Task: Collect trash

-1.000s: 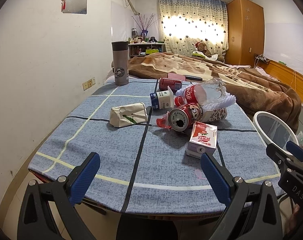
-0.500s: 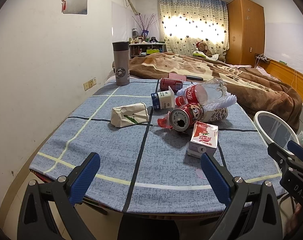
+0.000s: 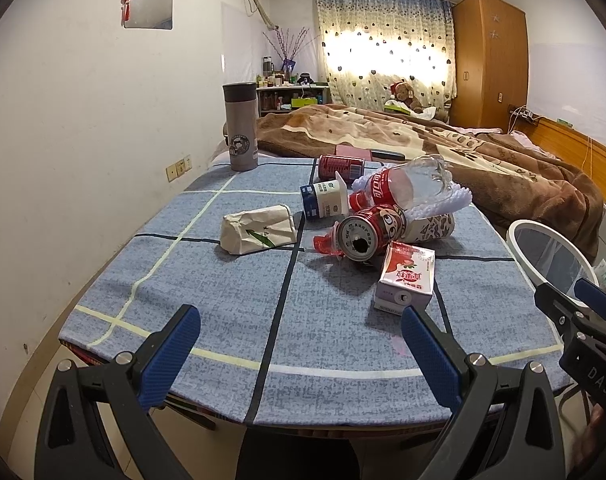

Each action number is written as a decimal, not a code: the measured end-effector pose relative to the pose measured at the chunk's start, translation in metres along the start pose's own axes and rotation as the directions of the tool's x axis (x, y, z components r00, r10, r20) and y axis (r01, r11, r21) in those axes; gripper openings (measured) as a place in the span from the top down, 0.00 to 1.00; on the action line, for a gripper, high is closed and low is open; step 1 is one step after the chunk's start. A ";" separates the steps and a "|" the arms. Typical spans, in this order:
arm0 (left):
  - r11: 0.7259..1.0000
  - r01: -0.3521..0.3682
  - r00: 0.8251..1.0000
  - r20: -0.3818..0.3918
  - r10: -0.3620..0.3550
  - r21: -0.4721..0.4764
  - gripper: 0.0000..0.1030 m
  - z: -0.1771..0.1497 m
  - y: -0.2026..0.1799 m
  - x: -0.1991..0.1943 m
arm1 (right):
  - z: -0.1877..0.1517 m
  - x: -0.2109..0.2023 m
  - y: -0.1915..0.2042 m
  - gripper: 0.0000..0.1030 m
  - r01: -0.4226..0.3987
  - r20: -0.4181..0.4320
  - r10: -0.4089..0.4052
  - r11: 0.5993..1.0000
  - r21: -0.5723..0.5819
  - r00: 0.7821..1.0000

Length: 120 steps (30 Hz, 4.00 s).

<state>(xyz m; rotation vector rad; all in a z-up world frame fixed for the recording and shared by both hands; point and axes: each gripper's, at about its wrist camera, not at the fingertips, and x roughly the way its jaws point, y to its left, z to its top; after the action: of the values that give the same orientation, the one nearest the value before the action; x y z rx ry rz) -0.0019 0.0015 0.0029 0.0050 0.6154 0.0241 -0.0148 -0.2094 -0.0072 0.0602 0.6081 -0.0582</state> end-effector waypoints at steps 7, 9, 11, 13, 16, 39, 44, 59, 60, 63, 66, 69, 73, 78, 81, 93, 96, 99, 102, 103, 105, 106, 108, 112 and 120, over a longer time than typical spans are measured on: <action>1.000 -0.003 1.000 0.004 0.003 -0.001 0.01 0.000 -0.001 -0.001 | 0.000 -0.001 0.000 0.28 0.000 0.002 0.000 1.000 0.000 1.000; 1.000 -0.005 1.000 0.003 0.005 -0.002 0.01 0.000 -0.001 -0.001 | 0.000 0.000 0.000 0.28 0.001 0.001 -0.001 1.000 0.000 1.000; 1.000 -0.007 1.000 0.006 0.007 -0.001 0.01 0.001 -0.001 -0.001 | 0.001 -0.001 -0.001 0.28 0.001 0.001 -0.001 1.000 0.001 1.000; 1.000 -0.009 1.000 0.005 0.009 -0.002 0.01 0.001 0.001 0.000 | 0.001 0.000 -0.001 0.28 0.001 0.000 -0.001 1.000 0.001 1.000; 1.000 -0.012 1.000 0.003 0.012 -0.001 0.01 0.001 0.002 0.001 | 0.003 -0.001 -0.002 0.28 -0.003 -0.002 0.003 1.000 0.002 1.000; 0.999 0.019 0.995 -0.096 -0.023 -0.043 0.01 0.035 0.091 0.080 | 0.016 0.075 0.072 0.28 -0.152 -0.141 0.151 0.988 0.003 0.978; 0.997 0.069 0.988 -0.134 -0.072 -0.023 0.01 0.056 0.102 0.114 | 0.019 0.088 0.081 0.28 -0.116 -0.167 0.119 0.993 0.029 0.979; 0.989 0.129 0.964 -0.241 -0.108 0.071 0.02 0.083 0.099 0.185 | 0.028 0.099 0.095 0.28 -0.016 -0.230 0.013 1.000 -0.011 0.973; 0.988 0.130 0.965 -0.240 -0.106 0.087 0.04 0.082 0.096 0.186 | 0.028 0.102 0.094 0.28 -0.010 -0.242 0.007 1.000 -0.012 0.970; 0.980 0.168 0.955 -0.266 -0.136 0.105 0.10 0.079 0.093 0.192 | 0.027 0.101 0.089 0.28 0.020 -0.248 -0.026 0.999 -0.029 0.968; 0.970 0.213 0.939 -0.297 -0.170 0.119 0.17 0.077 0.088 0.200 | 0.026 0.099 0.082 0.28 0.023 -0.259 -0.029 0.999 -0.024 0.965; 0.960 0.252 0.930 -0.305 -0.204 0.125 0.23 0.078 0.083 0.200 | 0.027 0.098 0.076 0.29 0.027 -0.258 -0.033 0.999 -0.027 0.965; 0.940 0.304 0.918 -0.313 -0.246 0.154 0.30 0.078 0.073 0.195 | 0.028 0.100 0.068 0.45 0.020 -0.281 -0.027 0.999 -0.029 0.959; 0.929 0.327 0.906 -0.337 -0.257 0.171 0.49 0.076 0.066 0.193 | 0.028 0.098 0.060 0.45 0.000 -0.275 -0.012 0.999 -0.045 0.961; 0.920 0.354 0.895 -0.346 -0.281 0.168 0.51 0.076 0.064 0.189 | 0.028 0.098 0.055 0.45 -0.006 -0.278 -0.006 0.999 -0.042 0.960; 0.928 0.345 0.891 -0.360 -0.276 0.141 0.51 0.083 0.054 0.206 | 0.029 0.101 0.045 0.45 -0.030 -0.264 0.024 0.999 -0.020 0.964; 0.929 0.342 0.893 -0.357 -0.274 0.141 0.60 0.081 0.051 0.200 | 0.029 0.100 0.042 0.45 -0.032 -0.257 0.029 0.999 -0.010 0.966; 0.940 0.309 0.909 -0.336 -0.247 0.144 0.64 0.079 0.053 0.190 | 0.029 0.098 0.038 0.45 -0.039 -0.246 0.038 0.999 0.001 0.969; 0.949 0.283 0.924 -0.304 -0.232 0.135 0.65 0.077 0.057 0.176 | 0.028 0.094 0.036 0.46 -0.046 -0.233 0.046 0.999 0.005 0.971; 0.951 0.281 0.927 -0.293 -0.234 0.128 0.65 0.077 0.058 0.170 | 0.028 0.092 0.034 0.46 -0.045 -0.224 0.046 0.999 0.010 0.974; 0.955 0.268 0.935 -0.275 -0.226 0.126 0.65 0.075 0.059 0.159 | 0.029 0.088 0.030 0.46 -0.048 -0.204 0.051 0.999 0.021 0.978; 0.956 0.265 0.938 -0.264 -0.225 0.125 0.65 0.074 0.059 0.152 | 0.030 0.086 0.029 0.46 -0.049 -0.198 0.053 0.999 0.024 0.979; 0.957 0.266 0.941 -0.247 -0.231 0.118 0.65 0.074 0.058 0.141 | 0.031 0.084 0.026 0.46 -0.051 -0.187 0.055 0.998 0.026 0.981; 0.957 0.264 0.948 -0.214 -0.236 0.117 0.65 0.076 0.051 0.118 | 0.032 0.076 0.020 0.46 -0.052 -0.160 0.056 0.998 0.031 0.986; 0.935 0.322 0.942 -0.146 -0.302 0.148 0.65 0.089 0.012 0.081 | 0.041 0.058 -0.004 0.46 -0.036 -0.097 0.043 0.997 0.067 0.994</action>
<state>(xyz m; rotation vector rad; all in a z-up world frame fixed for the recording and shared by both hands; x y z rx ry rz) 0.1151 0.0160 0.0287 0.0712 0.7325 -0.3402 0.0555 -0.2180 -0.0073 0.1392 0.7029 -0.0371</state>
